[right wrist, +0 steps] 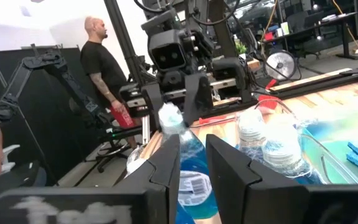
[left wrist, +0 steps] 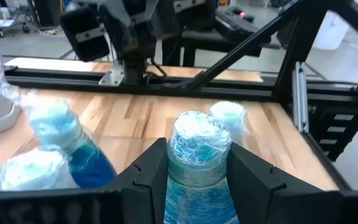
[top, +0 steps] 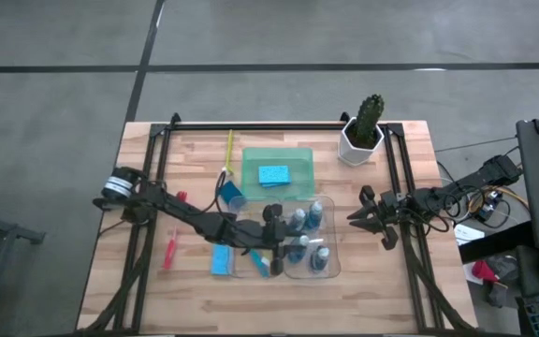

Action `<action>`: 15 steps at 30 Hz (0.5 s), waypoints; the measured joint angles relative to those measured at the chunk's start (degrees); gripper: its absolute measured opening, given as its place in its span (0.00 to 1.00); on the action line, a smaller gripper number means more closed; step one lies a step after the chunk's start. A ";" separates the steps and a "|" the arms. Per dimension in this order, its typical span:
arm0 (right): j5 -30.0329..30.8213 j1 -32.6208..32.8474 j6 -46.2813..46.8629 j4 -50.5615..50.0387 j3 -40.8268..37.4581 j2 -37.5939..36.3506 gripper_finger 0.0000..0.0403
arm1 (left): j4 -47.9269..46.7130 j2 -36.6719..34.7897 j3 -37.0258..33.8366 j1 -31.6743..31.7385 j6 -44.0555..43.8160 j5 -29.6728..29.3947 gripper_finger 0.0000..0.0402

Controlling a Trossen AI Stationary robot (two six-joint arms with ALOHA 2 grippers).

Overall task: Pick & Place Kitchen Sink Supplies
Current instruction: Put the blue dishwashing liquid bottle into the right transparent bin

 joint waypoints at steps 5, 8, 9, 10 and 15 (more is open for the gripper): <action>0.00 0.02 -0.02 -0.02 0.00 0.00 0.17 | 0.62 0.01 -0.29 -0.03 1.03 0.15 0.34; 0.00 0.01 0.03 -0.02 0.00 0.00 0.18 | 0.74 0.65 -0.31 0.05 1.68 0.15 0.35; 0.00 0.02 0.01 -0.01 0.00 0.00 0.18 | 0.80 0.76 -0.31 0.07 1.86 0.13 0.35; 0.00 0.00 -0.01 0.00 0.00 0.00 0.19 | 0.98 0.85 -0.31 0.09 1.88 0.13 0.35; -0.01 0.02 -0.01 -0.02 0.00 0.00 0.21 | 1.10 0.96 -0.29 0.10 2.36 0.20 0.35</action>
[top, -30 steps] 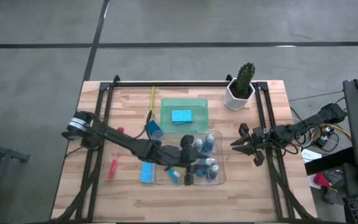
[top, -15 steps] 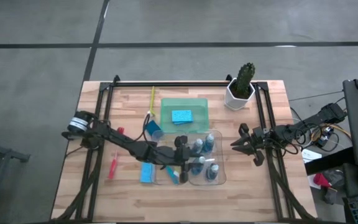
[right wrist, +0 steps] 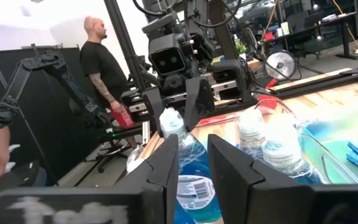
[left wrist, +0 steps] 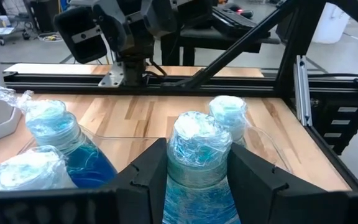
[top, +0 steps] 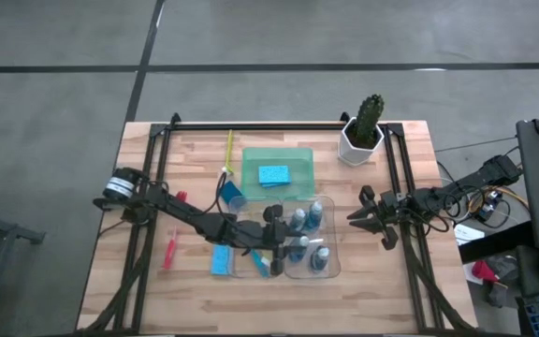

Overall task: Pick & Place Kitchen Sink Supplies
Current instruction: Put the blue dishwashing liquid bottle into the right transparent bin, then put the blue sponge into the green bin

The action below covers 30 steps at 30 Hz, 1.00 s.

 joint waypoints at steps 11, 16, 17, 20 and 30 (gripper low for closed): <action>0.01 -0.02 0.06 0.02 0.00 0.00 0.21 | -0.18 0.00 -0.09 0.00 -1.20 0.60 0.36; 0.01 0.00 0.04 0.00 0.00 0.00 0.18 | -0.18 0.02 -0.09 0.00 0.09 0.60 0.38; 0.01 -0.02 0.04 0.02 0.00 0.00 0.18 | -0.05 0.02 -0.09 0.00 0.07 0.60 0.39; 0.01 -0.01 0.03 0.02 0.00 0.00 0.17 | 0.66 0.02 0.00 0.00 0.00 0.61 0.41; 0.01 -0.01 0.04 0.02 0.00 0.00 0.19 | 1.05 -1.60 -0.04 0.00 -2.50 0.58 0.46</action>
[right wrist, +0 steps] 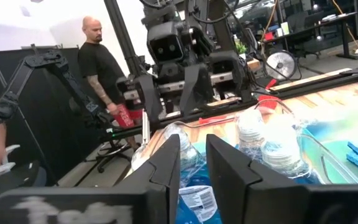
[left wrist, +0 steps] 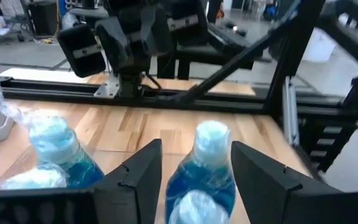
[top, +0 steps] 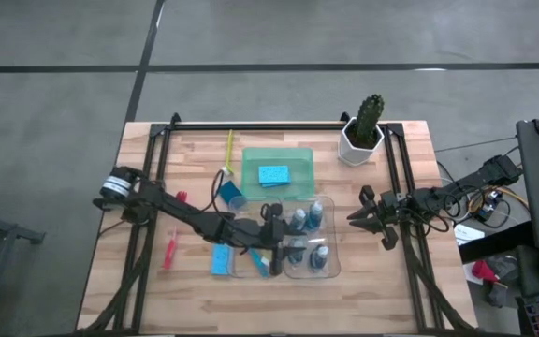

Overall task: Pick & Place Kitchen Sink Supplies
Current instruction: Put the blue sponge into the green bin

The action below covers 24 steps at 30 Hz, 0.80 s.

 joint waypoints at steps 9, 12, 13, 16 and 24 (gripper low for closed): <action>0.00 0.01 0.02 -0.02 0.00 -0.09 0.22 | -6.38 -11.28 -0.04 0.37 -16.67 -1.92 0.46; 0.00 0.01 -0.04 -0.01 0.00 -0.08 0.21 | -12.87 -16.55 -0.04 0.84 -22.14 -5.58 0.45; 0.00 -0.01 -0.05 0.02 0.00 -0.07 0.20 | -15.44 -18.37 -0.04 0.99 -24.32 -7.34 0.45; 0.00 -0.01 -0.05 -0.02 0.00 -0.09 0.19 | -24.05 -23.56 -0.04 1.43 -31.24 -13.71 0.45; 0.00 0.01 -0.07 -0.02 0.00 -0.09 0.16 | -54.41 -35.05 -0.04 2.28 -49.52 -30.25 0.45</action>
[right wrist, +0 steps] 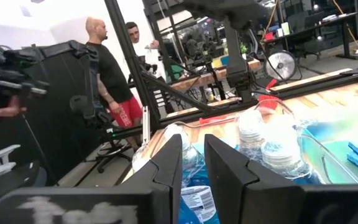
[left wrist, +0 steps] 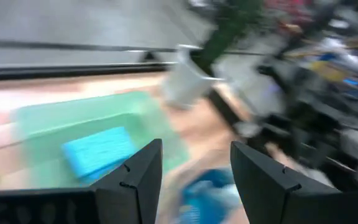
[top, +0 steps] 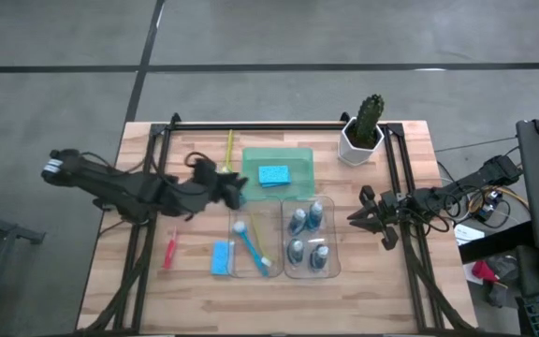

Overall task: Pick & Place Kitchen Sink Supplies
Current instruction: Put the blue sponge into the green bin

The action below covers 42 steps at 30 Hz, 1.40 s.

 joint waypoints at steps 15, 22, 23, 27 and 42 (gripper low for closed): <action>0.00 0.00 0.00 0.02 0.00 -0.02 0.20 | -41.58 -4.91 -1.69 11.47 -29.55 7.74 0.44; 0.00 -0.01 0.00 0.02 0.00 -0.02 0.22 | -32.93 -4.94 -8.00 21.05 -14.75 24.47 0.42; 0.00 -0.01 0.00 0.01 0.00 -0.02 0.21 | -32.09 -4.96 -9.02 22.29 -12.70 25.66 0.41; 0.00 -0.02 0.00 0.00 0.00 -0.02 0.20 | -26.63 -4.87 -13.57 28.62 -3.33 34.30 0.38; 0.00 -0.01 0.00 0.01 0.00 -0.02 0.16 | -10.21 -2.85 -22.05 50.35 18.99 59.23 0.36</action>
